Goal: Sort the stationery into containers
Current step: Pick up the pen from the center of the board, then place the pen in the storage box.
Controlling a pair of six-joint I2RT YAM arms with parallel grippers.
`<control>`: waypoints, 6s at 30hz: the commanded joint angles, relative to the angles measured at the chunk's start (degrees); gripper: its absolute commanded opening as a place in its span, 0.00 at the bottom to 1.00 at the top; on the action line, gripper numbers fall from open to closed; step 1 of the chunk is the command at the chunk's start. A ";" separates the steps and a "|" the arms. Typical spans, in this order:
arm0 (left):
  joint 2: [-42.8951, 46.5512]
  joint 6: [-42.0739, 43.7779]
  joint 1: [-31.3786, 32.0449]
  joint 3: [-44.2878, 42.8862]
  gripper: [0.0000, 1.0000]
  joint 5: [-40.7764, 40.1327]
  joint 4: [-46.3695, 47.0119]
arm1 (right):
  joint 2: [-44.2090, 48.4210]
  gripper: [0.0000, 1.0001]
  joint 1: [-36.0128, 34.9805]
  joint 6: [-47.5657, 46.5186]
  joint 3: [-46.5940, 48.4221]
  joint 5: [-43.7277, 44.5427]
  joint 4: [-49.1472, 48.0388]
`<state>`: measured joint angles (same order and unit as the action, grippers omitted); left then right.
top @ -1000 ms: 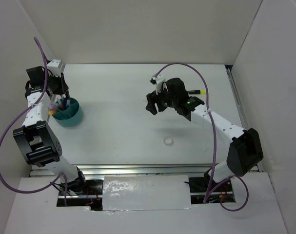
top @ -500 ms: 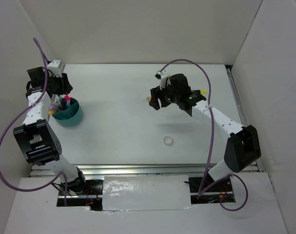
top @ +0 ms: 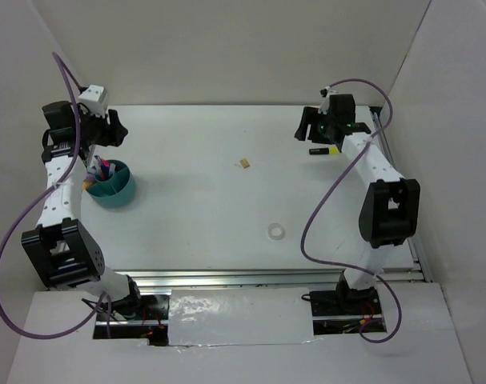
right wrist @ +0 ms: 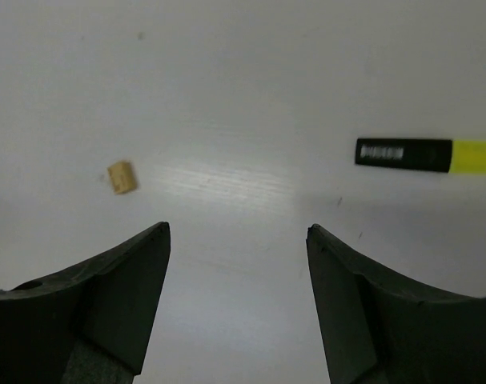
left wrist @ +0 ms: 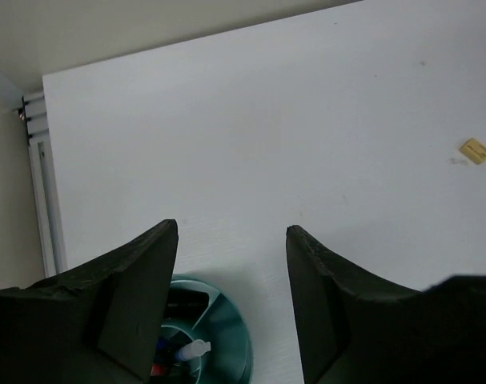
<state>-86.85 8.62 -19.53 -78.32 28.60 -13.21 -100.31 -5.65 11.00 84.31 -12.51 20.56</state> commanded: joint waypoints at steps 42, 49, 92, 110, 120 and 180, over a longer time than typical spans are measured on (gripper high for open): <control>8.71 0.25 5.29 1.94 0.72 6.99 -7.97 | -40.76 0.65 8.55 -19.96 37.87 -4.72 33.32; 9.07 0.34 5.12 2.04 0.72 7.52 -8.58 | -37.24 0.66 6.36 -24.00 31.88 0.38 31.56; 25.15 57.54 56.07 24.18 0.65 2.08 -9.64 | -12.11 0.00 -15.17 9.37 11.85 -27.04 32.97; 16.62 65.64 67.52 28.23 0.58 -7.59 2.93 | -4.45 0.00 -26.34 25.11 5.60 -16.40 31.39; 13.64 67.93 67.43 29.28 0.53 -8.56 5.56 | -3.75 0.00 -26.61 26.26 4.99 -19.83 31.04; 5.46 1.67 -6.13 3.88 0.00 24.13 10.39 | 13.03 0.83 -0.60 -12.56 5.51 -10.00 26.91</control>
<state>-81.45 12.73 -24.29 -71.20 48.18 -7.03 -94.00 -6.59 4.99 90.41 -30.87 51.18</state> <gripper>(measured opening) 0.333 0.823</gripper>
